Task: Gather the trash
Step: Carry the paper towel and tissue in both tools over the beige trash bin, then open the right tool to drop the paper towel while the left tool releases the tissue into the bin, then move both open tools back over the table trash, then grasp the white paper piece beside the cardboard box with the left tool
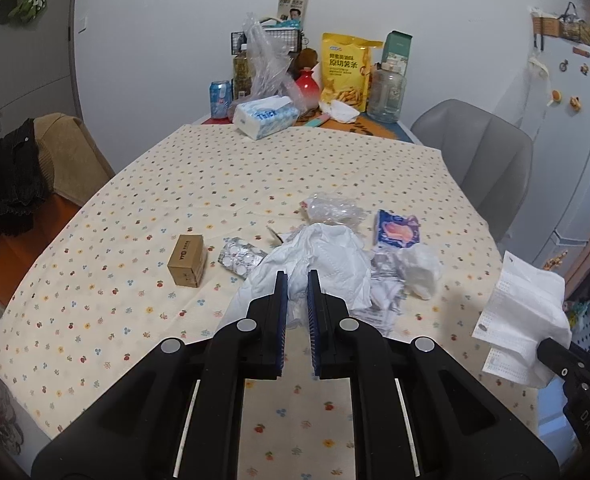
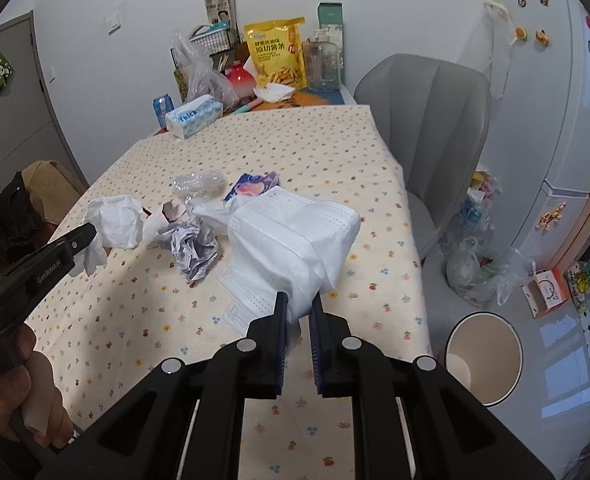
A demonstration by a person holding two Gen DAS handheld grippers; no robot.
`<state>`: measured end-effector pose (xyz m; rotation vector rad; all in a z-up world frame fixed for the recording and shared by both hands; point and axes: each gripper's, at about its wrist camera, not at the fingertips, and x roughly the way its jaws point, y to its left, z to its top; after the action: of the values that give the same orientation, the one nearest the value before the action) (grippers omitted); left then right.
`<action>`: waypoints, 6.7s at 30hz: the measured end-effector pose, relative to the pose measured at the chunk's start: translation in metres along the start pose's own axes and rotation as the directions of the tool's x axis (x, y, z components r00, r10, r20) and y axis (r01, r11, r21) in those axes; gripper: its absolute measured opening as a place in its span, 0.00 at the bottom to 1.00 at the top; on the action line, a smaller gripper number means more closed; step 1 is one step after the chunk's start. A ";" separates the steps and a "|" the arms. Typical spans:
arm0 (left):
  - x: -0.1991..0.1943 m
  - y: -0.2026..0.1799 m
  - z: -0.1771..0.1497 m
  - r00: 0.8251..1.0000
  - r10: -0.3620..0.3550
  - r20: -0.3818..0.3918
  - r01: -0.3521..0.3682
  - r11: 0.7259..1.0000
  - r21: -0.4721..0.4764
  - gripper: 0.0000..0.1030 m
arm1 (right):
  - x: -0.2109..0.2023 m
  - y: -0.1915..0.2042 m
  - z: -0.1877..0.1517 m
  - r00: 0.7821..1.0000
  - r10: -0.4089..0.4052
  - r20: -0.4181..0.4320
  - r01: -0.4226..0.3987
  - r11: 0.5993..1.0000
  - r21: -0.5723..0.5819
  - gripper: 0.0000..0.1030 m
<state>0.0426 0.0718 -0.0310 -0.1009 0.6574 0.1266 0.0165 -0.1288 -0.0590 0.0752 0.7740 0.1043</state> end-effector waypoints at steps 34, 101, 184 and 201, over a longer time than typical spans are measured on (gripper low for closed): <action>-0.020 -0.169 0.006 0.984 -0.178 0.021 0.170 0.963 0.210 0.10 | -0.070 -0.131 0.002 0.972 -0.205 0.116 0.180 0.963 0.199 0.11; 0.081 -0.514 -0.100 0.897 -0.266 -0.354 0.433 0.691 0.579 0.10 | -0.010 -0.442 -0.103 0.902 -0.384 -0.197 0.420 0.674 0.607 0.58; 0.016 0.005 0.037 0.999 -0.025 0.044 0.027 0.998 -0.062 0.94 | -0.016 -0.021 0.051 0.976 -0.169 0.135 0.163 0.985 0.057 0.92; 0.072 0.029 0.015 0.996 -0.005 -0.092 -0.004 0.995 -0.097 0.64 | 0.028 0.000 0.046 0.992 -0.116 0.057 0.115 0.993 0.021 0.88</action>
<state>0.1040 0.1085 -0.0652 -0.2020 0.7432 0.1540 0.0689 -0.1269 -0.0453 0.0500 0.7196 -0.0148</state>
